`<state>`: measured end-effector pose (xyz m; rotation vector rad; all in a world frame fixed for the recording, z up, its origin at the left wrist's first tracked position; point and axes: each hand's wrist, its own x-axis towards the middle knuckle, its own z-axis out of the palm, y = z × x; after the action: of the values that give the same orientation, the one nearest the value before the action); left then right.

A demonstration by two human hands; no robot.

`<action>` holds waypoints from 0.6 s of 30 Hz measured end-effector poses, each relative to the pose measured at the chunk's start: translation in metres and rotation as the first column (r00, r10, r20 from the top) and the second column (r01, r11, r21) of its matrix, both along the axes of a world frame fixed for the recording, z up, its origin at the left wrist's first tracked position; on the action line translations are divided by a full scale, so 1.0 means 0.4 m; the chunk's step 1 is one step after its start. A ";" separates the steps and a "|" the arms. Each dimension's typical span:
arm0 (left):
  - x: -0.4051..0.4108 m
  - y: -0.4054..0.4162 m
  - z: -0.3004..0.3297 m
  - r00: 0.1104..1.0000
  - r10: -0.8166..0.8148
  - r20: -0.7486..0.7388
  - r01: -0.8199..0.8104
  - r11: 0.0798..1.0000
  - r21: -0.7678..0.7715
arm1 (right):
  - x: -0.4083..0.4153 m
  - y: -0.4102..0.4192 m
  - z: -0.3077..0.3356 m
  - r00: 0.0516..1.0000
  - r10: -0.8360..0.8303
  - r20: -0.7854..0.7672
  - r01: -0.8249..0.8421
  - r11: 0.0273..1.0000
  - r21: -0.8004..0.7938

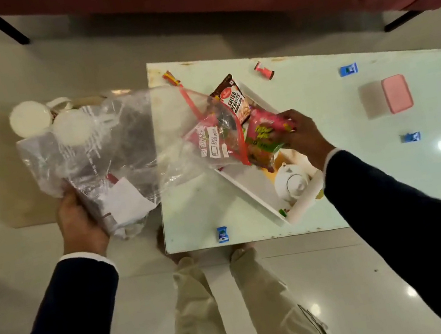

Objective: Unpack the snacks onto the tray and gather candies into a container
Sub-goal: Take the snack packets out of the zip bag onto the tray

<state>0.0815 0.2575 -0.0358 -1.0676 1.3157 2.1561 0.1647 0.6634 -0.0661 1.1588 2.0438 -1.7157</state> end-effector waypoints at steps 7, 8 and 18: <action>-0.003 0.003 0.016 0.998 0.007 -0.063 -0.008 1.000 -0.006 | -0.146 -0.103 -0.097 0.604 0.761 0.236 -0.797 0.570 0.200; -0.001 0.005 0.018 0.998 0.020 -0.058 -0.020 1.000 0.001 | -0.160 -0.121 -0.103 0.609 0.762 0.221 -0.792 0.568 0.225; 0.010 0.000 0.012 0.994 0.082 -0.076 -0.080 0.996 0.040 | -0.038 -0.177 -0.121 0.876 0.279 0.394 -0.377 0.905 0.198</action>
<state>0.0855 0.2573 -0.0309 -1.0497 1.2811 2.2935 0.1496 0.5928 -0.1143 1.0214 2.1275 -1.0051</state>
